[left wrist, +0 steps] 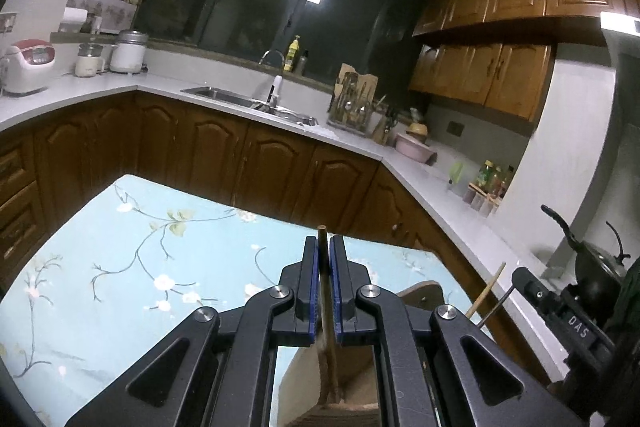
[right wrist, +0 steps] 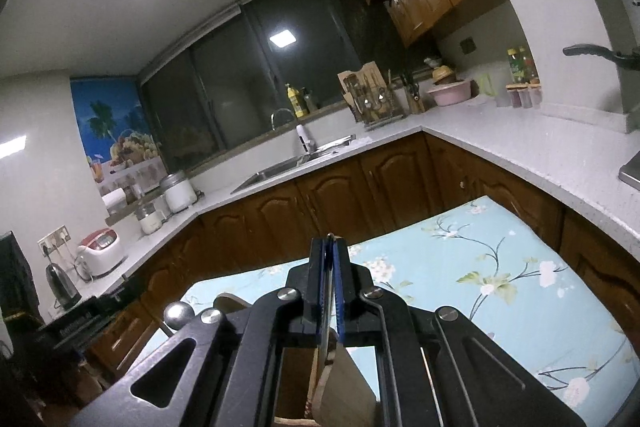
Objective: Organize utensils
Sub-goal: 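Insert the gold chopstick into the holder and open the left tool while the right tool releases its chopstick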
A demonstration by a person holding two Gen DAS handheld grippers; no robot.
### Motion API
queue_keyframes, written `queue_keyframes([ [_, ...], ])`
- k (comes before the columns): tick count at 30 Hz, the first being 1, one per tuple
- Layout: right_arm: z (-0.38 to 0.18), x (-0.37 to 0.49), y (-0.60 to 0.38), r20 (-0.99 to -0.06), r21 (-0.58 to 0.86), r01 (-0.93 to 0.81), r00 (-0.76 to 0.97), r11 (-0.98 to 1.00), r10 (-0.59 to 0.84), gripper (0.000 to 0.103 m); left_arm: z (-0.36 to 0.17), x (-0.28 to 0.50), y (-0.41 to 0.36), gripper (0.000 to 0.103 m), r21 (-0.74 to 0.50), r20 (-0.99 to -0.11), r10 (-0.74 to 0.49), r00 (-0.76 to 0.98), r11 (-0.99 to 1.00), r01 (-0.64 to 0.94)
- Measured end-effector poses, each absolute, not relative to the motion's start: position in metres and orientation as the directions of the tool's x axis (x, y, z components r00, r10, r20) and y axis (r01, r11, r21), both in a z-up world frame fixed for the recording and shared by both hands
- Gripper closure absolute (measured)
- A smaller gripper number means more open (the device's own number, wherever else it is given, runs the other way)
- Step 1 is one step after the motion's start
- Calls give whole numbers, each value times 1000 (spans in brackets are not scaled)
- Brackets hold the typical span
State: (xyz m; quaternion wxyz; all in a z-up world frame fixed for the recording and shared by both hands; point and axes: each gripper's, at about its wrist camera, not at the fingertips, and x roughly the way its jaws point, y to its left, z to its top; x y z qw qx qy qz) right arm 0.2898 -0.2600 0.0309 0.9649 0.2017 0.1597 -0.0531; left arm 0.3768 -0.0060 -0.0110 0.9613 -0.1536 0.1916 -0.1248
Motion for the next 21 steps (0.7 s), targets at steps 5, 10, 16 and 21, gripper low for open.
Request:
queue_keyframes([
  [5,33,291,-262,-342,377,163,939,912,-27,99,-7,381,-6,99,-337,-347,-300,888,924,181],
  [10,33,297,-265,-367,387,159,930,908,-6,94,-2,384,-6,99,-333,-366,-304,879,925,182],
  [16,30,295,-269,-375,415,165,927,895,3,93,1,389,-8,90,-340,-395,-310,865,924,176],
  [21,32,295,-270,-383,419,163,924,893,11,90,6,388,-8,79,-338,-398,-296,869,927,161],
])
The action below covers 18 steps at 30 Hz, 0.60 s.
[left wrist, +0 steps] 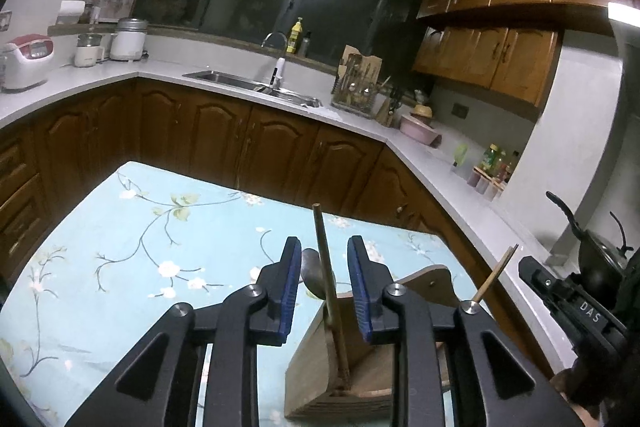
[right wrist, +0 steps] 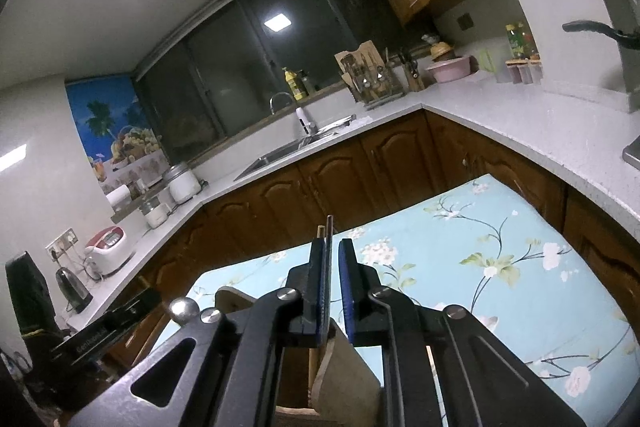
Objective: Organize utensils
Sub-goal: 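Insert the gold chopstick into the holder and open the left tool while the right tool releases its chopstick, then move both tools back over the remaining utensils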
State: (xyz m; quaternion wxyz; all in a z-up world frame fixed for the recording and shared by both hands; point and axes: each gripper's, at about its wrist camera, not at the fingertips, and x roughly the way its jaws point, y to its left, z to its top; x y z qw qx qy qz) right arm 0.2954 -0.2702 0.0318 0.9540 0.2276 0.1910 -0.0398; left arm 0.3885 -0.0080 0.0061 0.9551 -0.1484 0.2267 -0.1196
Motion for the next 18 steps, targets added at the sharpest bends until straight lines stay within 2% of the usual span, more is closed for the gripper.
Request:
queue_keyframes([
  [2,32,295,-271,-380,420,161,925,893,12,86,6,390,-9,77,-339,-404,-299,865,927,162],
  [4,31,296,-270,-382,420,162,924,893,13,79,6,390,-10,70,-336,-409,-295,864,929,157],
  [7,30,294,-270,-385,422,161,923,892,16,76,8,388,-7,64,-344,-412,-294,863,927,151],
  [9,29,293,-270,-387,425,161,922,891,17,66,8,386,-7,60,-343,-416,-291,862,927,148],
  [13,28,290,-269,-393,433,159,919,887,28,64,9,380,-7,49,-347,-423,-289,859,927,141],
  [14,28,288,-269,-393,440,157,919,884,33,60,10,378,-5,48,-349,-424,-289,858,927,139],
  [16,30,283,-268,-390,449,151,920,880,41,53,12,368,-1,37,-356,-429,-289,856,925,134],
  [18,32,275,-268,-386,455,145,921,879,48,43,12,358,5,33,-357,-440,-283,852,926,122],
])
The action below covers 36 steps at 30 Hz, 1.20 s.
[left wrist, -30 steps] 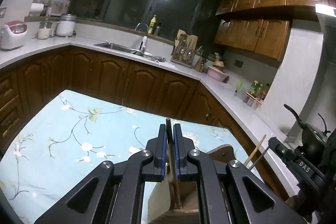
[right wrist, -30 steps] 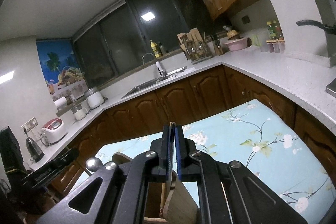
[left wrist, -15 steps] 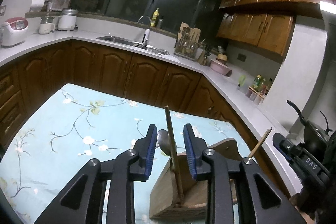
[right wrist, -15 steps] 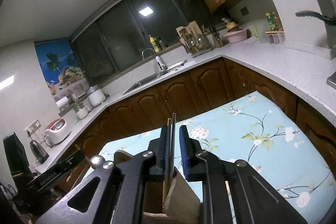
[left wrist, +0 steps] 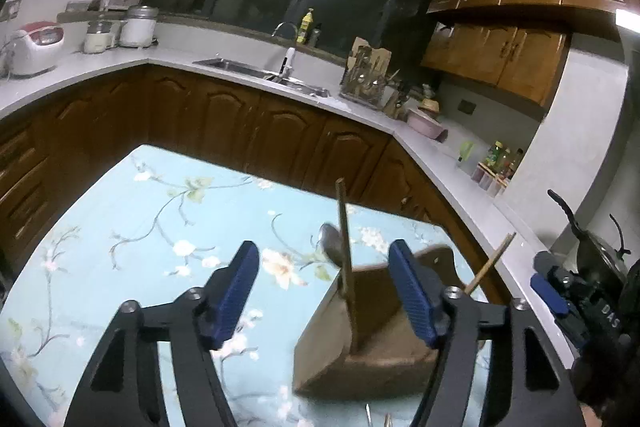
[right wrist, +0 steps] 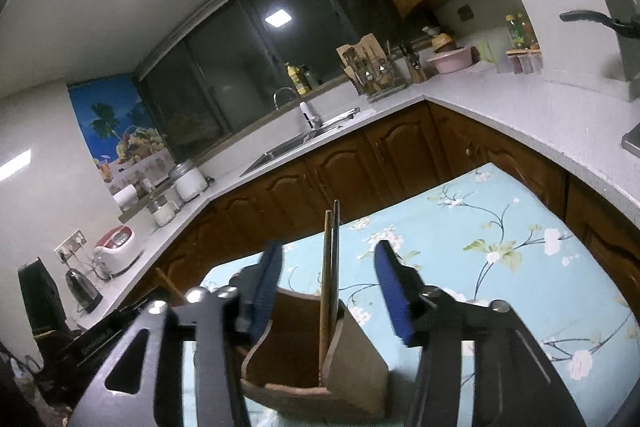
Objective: Organize utensils
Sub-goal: 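Move both tools back over the remaining utensils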
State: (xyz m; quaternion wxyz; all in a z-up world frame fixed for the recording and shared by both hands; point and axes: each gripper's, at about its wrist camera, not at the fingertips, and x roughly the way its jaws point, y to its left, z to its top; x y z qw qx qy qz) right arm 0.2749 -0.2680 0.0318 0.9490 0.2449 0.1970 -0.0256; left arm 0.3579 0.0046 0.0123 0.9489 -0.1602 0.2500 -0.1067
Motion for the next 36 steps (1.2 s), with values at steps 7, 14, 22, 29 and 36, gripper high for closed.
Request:
queue_keyframes([
  [7,30,236,-268,-408,479,152,910,864,66,35,0,317,30,25,-359,-553,-247,796,933,40],
  [14,10,195,-266,-477,473,185,876,862,74,35,-12,266,52,25,-339,-645,-225,730,941,-10],
  [22,-15,157,-255,-555,459,206,826,864,97,35,-13,225,75,25,-336,-690,-206,694,940,-54],
  [29,-28,135,-240,-585,448,202,803,871,115,35,-19,205,73,25,-332,-720,-214,660,942,-57],
  [36,-38,125,-233,-607,444,195,784,874,133,35,-29,206,66,25,-330,-739,-224,635,942,-53],
])
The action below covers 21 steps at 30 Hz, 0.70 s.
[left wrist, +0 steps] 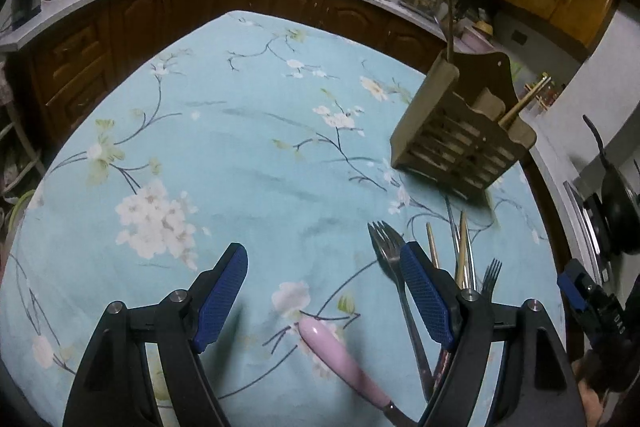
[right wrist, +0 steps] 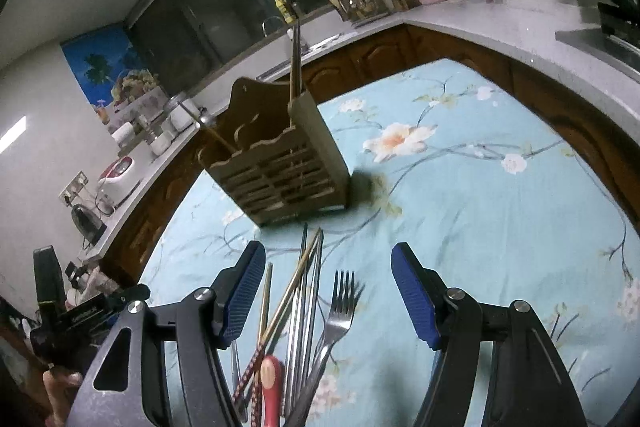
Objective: Organize utensils
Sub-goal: 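Move both tools back over the remaining utensils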
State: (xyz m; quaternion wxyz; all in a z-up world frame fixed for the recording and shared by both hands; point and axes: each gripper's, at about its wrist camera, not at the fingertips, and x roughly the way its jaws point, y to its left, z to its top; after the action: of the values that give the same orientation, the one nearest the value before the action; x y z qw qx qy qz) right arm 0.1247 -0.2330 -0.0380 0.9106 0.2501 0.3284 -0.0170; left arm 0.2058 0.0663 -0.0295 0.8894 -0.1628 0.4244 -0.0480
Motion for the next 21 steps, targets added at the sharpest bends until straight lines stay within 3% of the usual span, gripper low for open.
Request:
queue_keyframes([
  [21,-79,155,-226,-720,414,208,670,886,179,37,-56,256,9,26,-292,-804,-267,532,956,38],
])
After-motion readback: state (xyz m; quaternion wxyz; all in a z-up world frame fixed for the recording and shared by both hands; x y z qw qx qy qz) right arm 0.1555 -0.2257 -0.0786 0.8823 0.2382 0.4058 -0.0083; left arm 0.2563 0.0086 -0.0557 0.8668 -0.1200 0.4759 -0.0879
